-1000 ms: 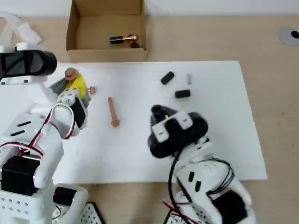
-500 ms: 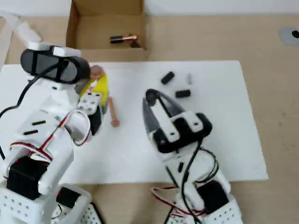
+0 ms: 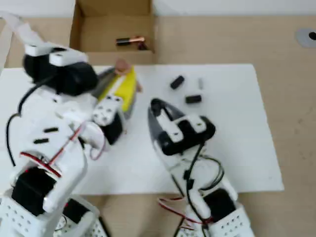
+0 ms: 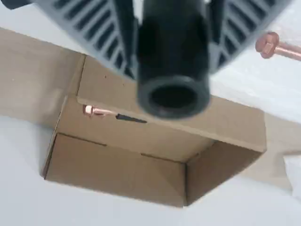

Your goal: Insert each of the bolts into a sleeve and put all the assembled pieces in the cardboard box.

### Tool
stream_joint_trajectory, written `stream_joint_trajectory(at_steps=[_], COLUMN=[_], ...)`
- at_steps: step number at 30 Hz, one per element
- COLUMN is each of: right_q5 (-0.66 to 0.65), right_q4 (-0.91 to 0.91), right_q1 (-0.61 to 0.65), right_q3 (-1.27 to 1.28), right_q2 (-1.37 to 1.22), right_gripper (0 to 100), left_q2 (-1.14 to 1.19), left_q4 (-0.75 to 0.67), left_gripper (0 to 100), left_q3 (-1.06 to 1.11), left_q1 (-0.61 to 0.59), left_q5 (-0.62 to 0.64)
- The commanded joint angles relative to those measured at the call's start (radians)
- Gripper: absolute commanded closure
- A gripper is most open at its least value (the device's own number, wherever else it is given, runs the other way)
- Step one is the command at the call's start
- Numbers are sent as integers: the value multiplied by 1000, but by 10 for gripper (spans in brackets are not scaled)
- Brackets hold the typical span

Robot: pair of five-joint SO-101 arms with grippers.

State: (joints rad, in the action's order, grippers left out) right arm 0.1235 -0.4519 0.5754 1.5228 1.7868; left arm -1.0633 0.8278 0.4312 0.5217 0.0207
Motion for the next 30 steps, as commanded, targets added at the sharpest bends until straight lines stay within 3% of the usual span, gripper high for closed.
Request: stream_joint_trajectory(at_steps=[1, 18, 30], right_q5=[9, 5, 3], right_q4=[26, 23, 21], right_q1=[16, 16, 16], right_q3=[-5, -4, -4], right_q2=[16, 16, 16], right_gripper=[988, 988, 988], left_q2=[-2, -2, -2], left_q4=[-29, -20, -15], left_gripper=[994, 994, 994], left_q3=[-5, 60, 104], left_q1=[91, 110, 110], left_q5=[29, 15, -133])
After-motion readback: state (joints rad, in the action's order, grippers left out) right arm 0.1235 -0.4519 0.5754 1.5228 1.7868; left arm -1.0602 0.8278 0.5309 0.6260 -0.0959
